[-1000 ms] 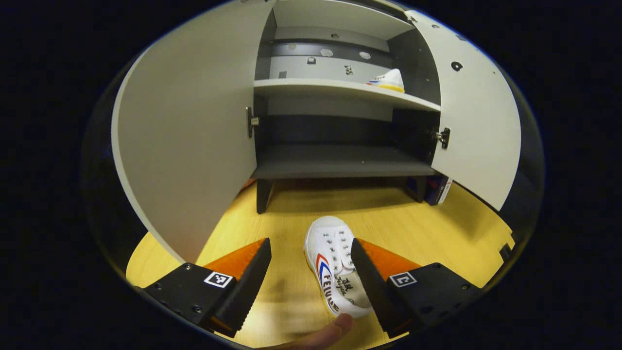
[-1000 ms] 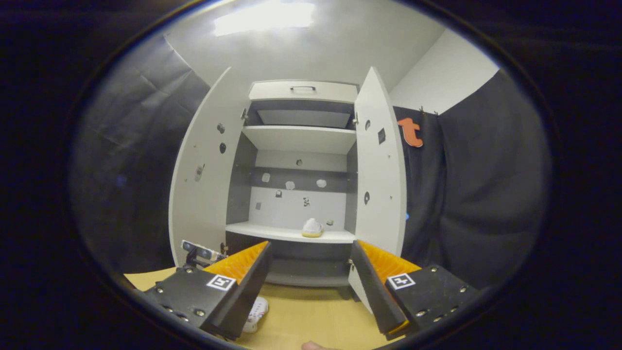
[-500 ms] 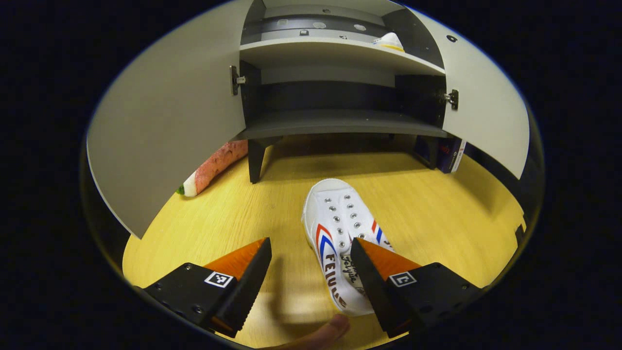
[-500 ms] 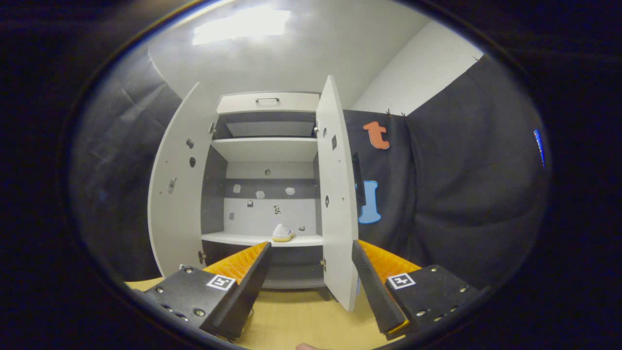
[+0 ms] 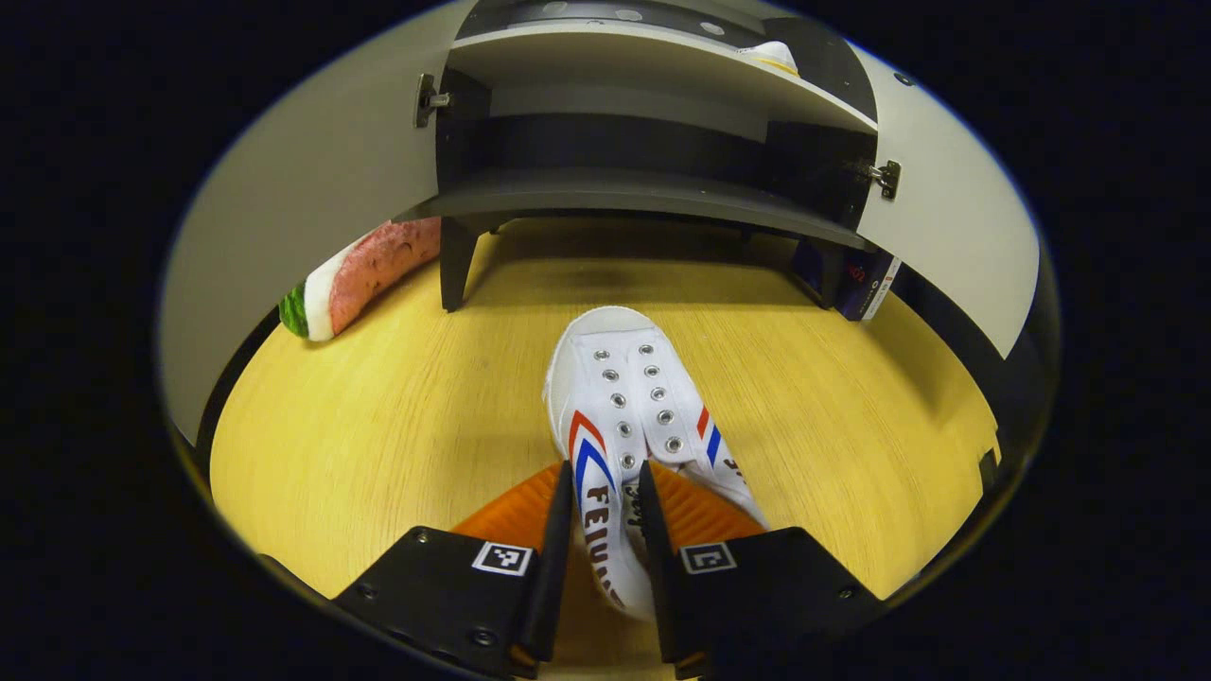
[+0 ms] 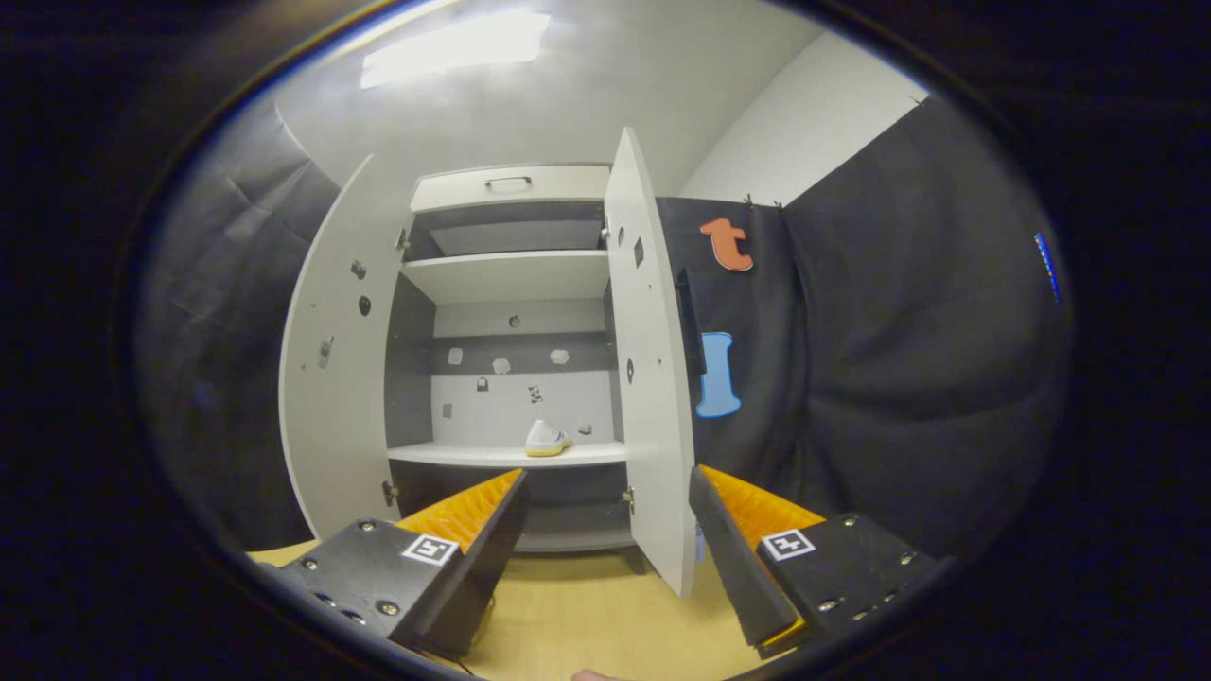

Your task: Grab one shoe with the right hand and put it into the shoe cabinet, grab the other shoe with the left hand and put it into the shoe cabinet; then close the right door with the right hand and the left door with the left hand.

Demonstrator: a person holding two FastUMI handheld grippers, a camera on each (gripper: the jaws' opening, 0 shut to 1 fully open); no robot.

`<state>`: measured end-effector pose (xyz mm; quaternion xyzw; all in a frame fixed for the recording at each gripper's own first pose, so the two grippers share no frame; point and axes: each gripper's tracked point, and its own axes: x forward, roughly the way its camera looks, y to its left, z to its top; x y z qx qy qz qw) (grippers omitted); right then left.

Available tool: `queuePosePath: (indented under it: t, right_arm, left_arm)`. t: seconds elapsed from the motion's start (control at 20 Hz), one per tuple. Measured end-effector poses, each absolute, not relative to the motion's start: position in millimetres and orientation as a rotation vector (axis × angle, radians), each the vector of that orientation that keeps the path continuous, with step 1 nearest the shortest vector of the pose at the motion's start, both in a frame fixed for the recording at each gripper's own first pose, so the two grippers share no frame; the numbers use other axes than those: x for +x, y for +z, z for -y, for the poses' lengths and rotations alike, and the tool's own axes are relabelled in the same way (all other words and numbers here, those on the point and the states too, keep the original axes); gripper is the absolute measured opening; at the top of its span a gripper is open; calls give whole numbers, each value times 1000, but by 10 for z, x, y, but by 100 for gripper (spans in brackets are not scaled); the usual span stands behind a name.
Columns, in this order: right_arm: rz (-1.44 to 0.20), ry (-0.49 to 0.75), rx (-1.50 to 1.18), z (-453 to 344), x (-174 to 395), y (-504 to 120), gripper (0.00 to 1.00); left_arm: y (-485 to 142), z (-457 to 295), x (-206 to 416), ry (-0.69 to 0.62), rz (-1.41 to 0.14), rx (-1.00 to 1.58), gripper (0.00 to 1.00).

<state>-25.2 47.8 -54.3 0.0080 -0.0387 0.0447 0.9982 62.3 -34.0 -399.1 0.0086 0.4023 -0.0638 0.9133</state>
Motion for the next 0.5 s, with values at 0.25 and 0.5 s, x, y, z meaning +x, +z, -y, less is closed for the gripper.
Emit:
queuePosePath:
  t: [0.25,0.5]
  right_arm:
    - [58,105,8,-503,-236,-663,100]
    - [22,94,17,-408,-182,-838,100]
  left_arm:
    - [-3902,337,637,-153,-796,92,1]
    - [-3674,347,550,-163,-748,86,1]
